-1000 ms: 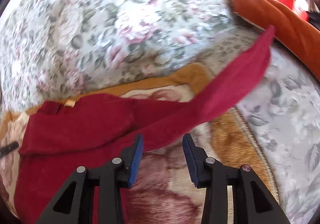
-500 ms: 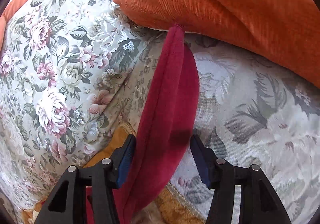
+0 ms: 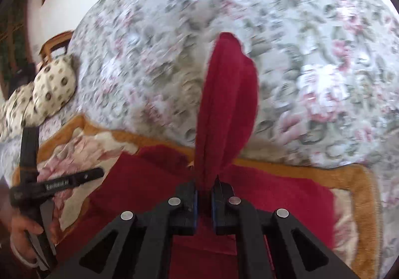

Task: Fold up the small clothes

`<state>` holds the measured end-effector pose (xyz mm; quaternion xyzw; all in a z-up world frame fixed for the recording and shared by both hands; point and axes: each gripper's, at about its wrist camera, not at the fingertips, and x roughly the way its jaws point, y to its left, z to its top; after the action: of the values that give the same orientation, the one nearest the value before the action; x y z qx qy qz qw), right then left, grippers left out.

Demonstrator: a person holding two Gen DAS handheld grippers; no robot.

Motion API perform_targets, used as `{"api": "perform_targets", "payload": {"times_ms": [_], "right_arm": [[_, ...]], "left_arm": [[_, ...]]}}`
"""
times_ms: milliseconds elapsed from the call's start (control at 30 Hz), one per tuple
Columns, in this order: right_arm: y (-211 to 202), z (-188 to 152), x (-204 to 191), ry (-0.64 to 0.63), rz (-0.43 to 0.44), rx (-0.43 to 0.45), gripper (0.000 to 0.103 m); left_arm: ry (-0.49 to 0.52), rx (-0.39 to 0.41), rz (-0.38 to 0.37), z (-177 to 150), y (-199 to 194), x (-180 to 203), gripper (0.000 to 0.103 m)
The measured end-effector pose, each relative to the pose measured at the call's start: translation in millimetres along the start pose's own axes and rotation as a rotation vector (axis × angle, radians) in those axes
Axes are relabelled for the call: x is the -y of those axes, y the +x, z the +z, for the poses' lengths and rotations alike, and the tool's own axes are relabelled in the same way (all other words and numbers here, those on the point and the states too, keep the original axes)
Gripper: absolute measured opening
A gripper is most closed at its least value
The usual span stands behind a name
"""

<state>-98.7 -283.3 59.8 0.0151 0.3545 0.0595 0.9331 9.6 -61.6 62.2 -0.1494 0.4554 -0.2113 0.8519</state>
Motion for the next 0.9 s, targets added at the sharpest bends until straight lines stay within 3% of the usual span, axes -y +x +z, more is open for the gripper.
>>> {"api": "perform_targets", "payload": {"times_ms": [33,100,267,433,633,667,700,733,833,900], "right_arm": [[28,-12,-14,-0.020,0.022,-0.110,0.014],[56,-30,-21,-0.032,0.050,-0.238,0.022],[31,-26,-12,-0.035,0.027,-0.169,0.032],[-12,-16,14,0.041,0.017,-0.099,0.032],[-65,-28,73,0.133,-0.095,-0.038,0.034],[-73,-31,86,0.164,-0.127,-0.032,0.034],[-79,-34,99,0.202,-0.155,-0.032,0.034],[-82,-39,114,0.250,-0.182,-0.036,0.034],[-90,-48,140,0.341,-0.213,-0.040,0.034],[-92,-48,142,0.336,-0.225,-0.036,0.034]], "left_arm": [[0.002,0.000,-0.002,0,1,0,0.070],[0.010,-0.013,0.013,-1,5,0,0.070],[-0.038,-0.064,-0.035,0,16,-3,0.071],[-0.017,-0.113,-0.069,-4,34,13,0.071],[0.009,-0.123,-0.084,-12,48,26,0.070],[0.010,-0.108,-0.088,-13,49,28,0.056],[0.023,-0.101,-0.090,-12,49,31,0.027],[0.044,-0.112,-0.095,-11,51,36,0.015],[0.038,-0.077,-0.153,-2,35,40,0.015],[0.051,0.007,-0.166,10,9,41,0.014]]}}
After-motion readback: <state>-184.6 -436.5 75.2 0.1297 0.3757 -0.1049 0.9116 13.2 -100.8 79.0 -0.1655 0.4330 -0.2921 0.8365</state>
